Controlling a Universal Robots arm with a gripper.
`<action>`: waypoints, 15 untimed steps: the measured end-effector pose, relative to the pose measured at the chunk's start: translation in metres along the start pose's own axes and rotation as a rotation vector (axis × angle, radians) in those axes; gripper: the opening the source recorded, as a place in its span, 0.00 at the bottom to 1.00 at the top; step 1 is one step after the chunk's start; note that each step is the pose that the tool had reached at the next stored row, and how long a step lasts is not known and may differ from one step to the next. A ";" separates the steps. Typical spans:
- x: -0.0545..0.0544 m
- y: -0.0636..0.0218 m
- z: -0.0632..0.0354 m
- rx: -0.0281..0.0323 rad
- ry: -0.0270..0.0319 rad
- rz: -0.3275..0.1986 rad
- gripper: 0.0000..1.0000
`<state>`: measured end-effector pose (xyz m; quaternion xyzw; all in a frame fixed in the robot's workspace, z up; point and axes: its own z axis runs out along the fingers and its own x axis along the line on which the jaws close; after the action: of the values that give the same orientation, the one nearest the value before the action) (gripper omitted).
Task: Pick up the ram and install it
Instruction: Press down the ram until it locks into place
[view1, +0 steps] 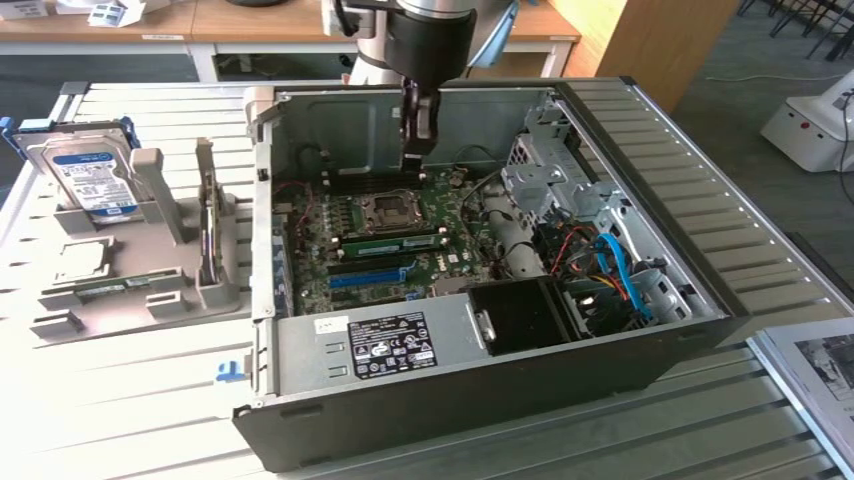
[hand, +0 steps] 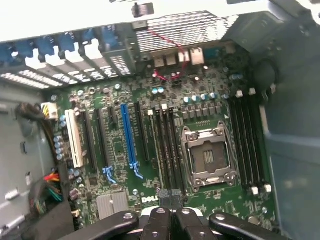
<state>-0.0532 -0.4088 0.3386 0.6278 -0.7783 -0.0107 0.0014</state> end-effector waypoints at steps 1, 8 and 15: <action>0.000 0.0000 0.0001 0.0002 -0.0003 0.018 0.10; 0.000 0.0000 0.0007 0.0017 -0.0019 0.139 0.10; 0.000 0.0000 0.0012 0.0036 -0.0023 0.265 0.10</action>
<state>-0.0532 -0.4089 0.3374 0.5194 -0.8545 -0.0098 0.0008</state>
